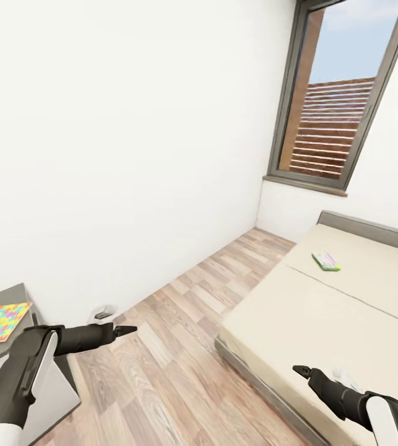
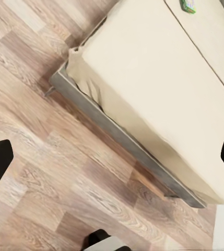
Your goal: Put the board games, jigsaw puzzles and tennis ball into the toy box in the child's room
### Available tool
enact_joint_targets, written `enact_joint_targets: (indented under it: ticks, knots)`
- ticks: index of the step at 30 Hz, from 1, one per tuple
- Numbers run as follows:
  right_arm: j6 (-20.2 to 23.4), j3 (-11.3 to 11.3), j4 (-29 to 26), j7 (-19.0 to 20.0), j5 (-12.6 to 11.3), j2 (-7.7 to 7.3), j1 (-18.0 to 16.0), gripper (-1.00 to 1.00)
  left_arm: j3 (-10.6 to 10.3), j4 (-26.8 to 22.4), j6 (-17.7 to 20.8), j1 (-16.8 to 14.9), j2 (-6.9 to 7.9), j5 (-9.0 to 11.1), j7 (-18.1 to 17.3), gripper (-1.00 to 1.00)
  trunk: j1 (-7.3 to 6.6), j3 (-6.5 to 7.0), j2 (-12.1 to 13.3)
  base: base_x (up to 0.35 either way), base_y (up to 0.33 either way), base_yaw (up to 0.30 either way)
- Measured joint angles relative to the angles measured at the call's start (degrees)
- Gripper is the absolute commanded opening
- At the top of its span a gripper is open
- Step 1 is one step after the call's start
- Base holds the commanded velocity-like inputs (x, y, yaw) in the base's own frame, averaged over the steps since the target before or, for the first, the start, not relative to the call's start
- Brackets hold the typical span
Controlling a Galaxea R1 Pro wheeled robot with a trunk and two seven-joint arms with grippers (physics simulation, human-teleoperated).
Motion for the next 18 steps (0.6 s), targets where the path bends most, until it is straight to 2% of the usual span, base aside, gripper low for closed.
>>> enact_joint_targets:
  ticks: [18]
  knots:
    - [0.0, 0.12, -0.02, 0.03, -0.29, 0.03, 0.06, 1.0, -0.11, 0.0, -0.2, 0.0, -0.01, -0.1, 0.01, 1.0, -0.01, -0.52, 0.0, 0.252, 0.237, -0.275]
